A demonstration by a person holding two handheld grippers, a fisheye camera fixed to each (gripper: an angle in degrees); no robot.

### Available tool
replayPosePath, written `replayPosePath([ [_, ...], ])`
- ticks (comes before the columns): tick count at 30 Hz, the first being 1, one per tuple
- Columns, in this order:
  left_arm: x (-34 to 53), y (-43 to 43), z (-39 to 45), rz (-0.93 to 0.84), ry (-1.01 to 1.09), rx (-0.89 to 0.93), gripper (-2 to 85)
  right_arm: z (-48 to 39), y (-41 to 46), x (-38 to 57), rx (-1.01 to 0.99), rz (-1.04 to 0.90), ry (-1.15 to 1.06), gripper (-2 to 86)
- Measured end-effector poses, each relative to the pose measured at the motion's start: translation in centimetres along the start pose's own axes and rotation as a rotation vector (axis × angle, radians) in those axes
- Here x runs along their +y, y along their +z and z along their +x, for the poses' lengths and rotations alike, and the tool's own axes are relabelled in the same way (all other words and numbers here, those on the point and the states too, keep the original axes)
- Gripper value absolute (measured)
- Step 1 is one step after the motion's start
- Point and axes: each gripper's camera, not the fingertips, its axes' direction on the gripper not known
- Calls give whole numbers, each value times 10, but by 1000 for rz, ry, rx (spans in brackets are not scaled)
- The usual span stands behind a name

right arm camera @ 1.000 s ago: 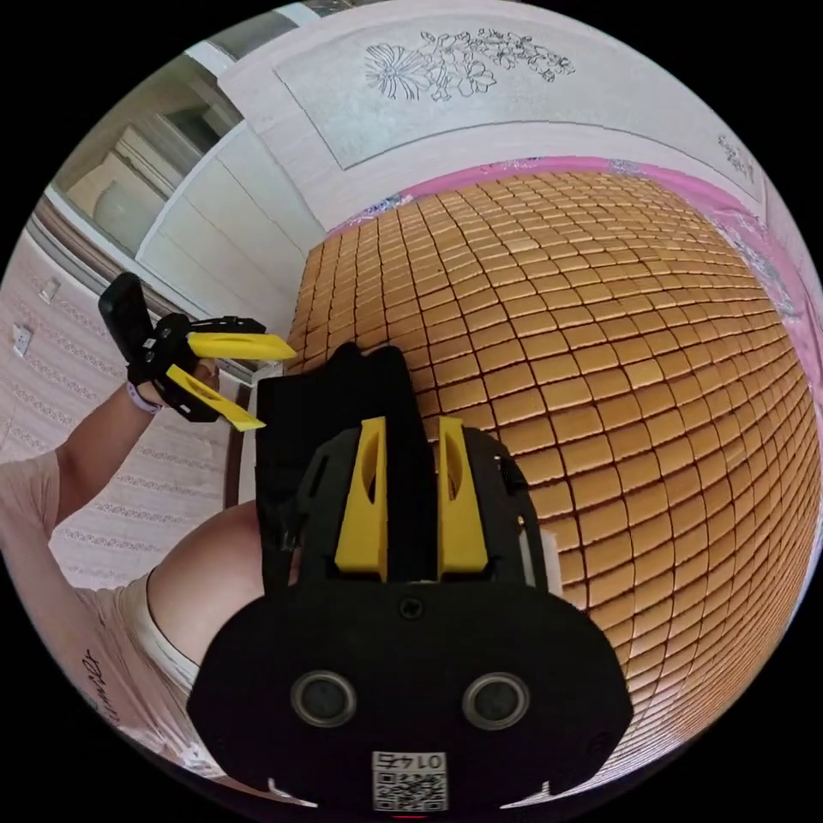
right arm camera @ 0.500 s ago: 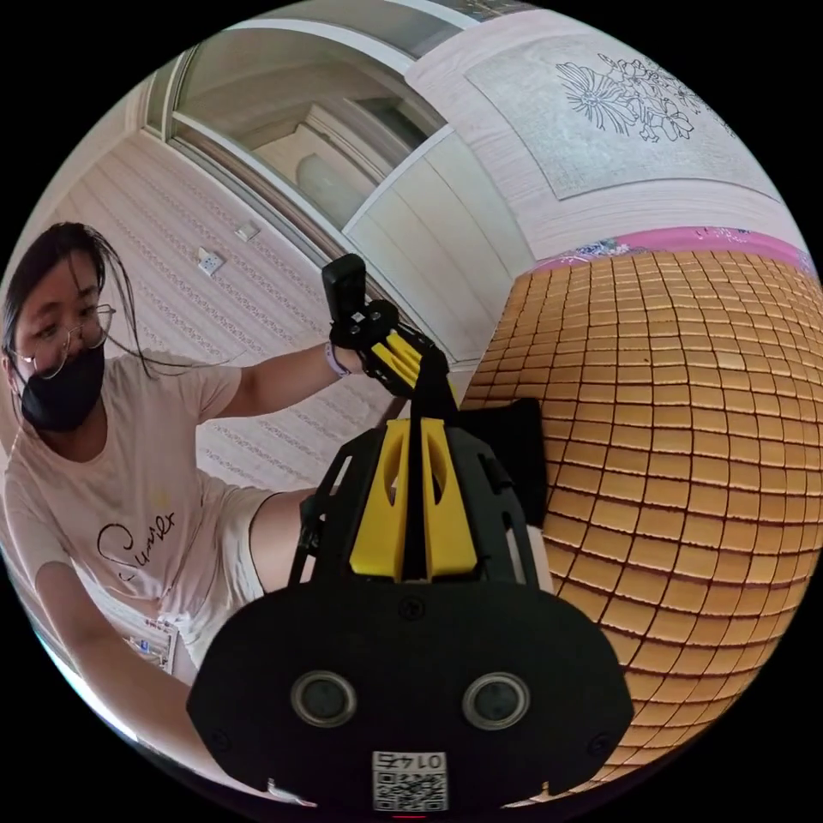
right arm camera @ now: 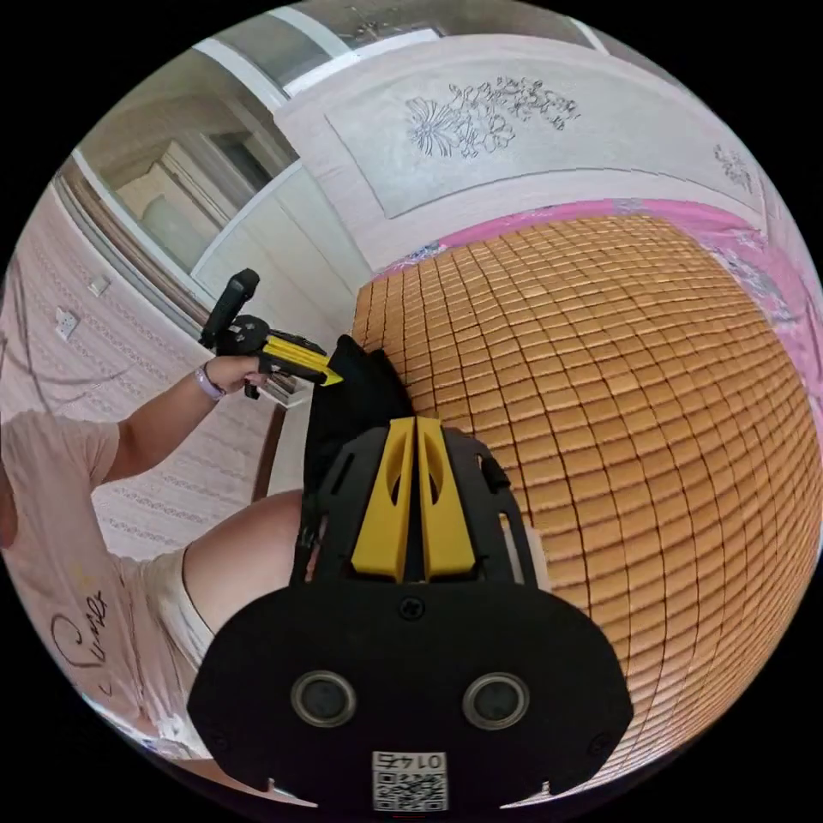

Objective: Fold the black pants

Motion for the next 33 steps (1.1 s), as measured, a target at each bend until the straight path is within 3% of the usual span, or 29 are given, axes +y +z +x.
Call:
replayPosePath([
  [3, -2, 8, 4, -49, -15, -107, -9, 3, -71, 75, 217, 43, 98, 12],
  [5, -4, 11, 5, -34, -39, -176, -8, 8, -133, 150, 476, 51, 331, 15],
  [8, -9, 4, 14, 61, -67, -277, -3, -3, -211, 252, 653, 33, 642, 26],
  [11, -17, 18, 7, 56, -167, -286, 15, -32, -274, 345, 732, 43, 960, 59],
  [17, -12, -10, 17, 190, -325, -260, 60, -95, -324, 440, 798, 116, 1308, 104],
  [20, 1, -36, 49, 265, -291, -362, 58, -109, -326, 457, 763, 147, 1401, 113],
  [24, 6, -46, 121, 289, -90, -218, 52, -118, -332, 462, 650, 253, 1451, 91],
  [28, -7, -20, 208, 216, 106, -98, 51, -130, -369, 434, 537, 357, 1303, 31],
  [33, -40, 44, 348, 133, 415, 90, 52, -156, -415, 409, 685, 205, 1221, 21],
])
